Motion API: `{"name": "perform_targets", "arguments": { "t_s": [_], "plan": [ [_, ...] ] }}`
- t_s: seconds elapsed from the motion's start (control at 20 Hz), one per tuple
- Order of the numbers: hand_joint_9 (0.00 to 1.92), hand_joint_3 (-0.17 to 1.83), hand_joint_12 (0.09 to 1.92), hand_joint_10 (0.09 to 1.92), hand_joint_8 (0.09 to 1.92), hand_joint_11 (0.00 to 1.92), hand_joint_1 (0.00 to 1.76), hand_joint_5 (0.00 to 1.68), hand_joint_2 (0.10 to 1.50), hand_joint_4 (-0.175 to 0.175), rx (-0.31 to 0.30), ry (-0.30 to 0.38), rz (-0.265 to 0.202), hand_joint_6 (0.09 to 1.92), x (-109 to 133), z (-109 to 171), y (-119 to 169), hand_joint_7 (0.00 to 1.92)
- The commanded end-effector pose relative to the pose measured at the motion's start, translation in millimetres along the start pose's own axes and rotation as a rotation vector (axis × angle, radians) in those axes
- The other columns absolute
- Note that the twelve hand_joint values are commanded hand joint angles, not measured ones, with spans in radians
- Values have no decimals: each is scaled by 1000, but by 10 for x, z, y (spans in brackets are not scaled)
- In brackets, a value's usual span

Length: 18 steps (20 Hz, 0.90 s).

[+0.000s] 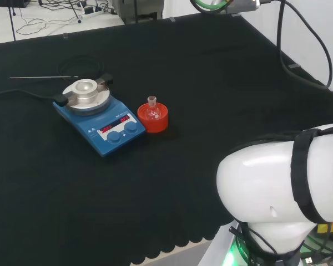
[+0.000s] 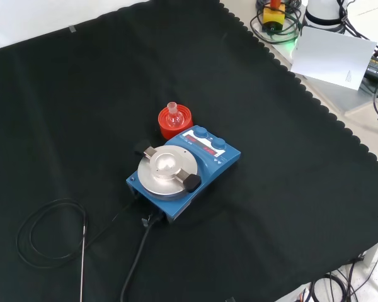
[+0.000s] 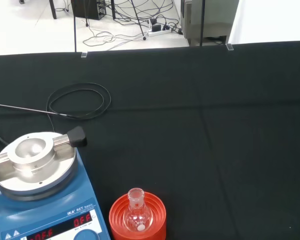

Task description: Pick up the round-bottom flask.

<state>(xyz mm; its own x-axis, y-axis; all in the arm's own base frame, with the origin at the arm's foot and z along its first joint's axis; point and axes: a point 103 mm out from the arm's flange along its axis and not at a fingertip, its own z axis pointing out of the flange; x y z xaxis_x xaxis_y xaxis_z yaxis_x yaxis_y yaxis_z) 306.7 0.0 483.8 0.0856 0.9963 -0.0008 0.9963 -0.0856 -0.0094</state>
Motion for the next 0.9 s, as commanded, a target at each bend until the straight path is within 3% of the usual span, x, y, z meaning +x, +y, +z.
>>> {"name": "perform_targets", "arguments": {
  "t_s": [0.05,0.15,0.3,0.65,0.9],
  "plan": [
    [449,630,1290,811,773,266,348,369,1073,-7,-8,-9,3,87,-3,-3,-2,330],
    [287,437,1371,689,628,114,156,378,1220,-4,-8,-10,6,87,-8,-9,-1,154],
    [249,333,1396,647,582,72,99,382,1286,-4,-7,-12,10,87,-11,-6,3,110],
    [247,305,1398,641,576,72,104,385,1298,-4,10,-7,25,87,-46,141,75,110],
    [263,272,1402,644,578,83,234,393,1244,-4,34,17,46,87,-101,438,161,124]
  ]
}}
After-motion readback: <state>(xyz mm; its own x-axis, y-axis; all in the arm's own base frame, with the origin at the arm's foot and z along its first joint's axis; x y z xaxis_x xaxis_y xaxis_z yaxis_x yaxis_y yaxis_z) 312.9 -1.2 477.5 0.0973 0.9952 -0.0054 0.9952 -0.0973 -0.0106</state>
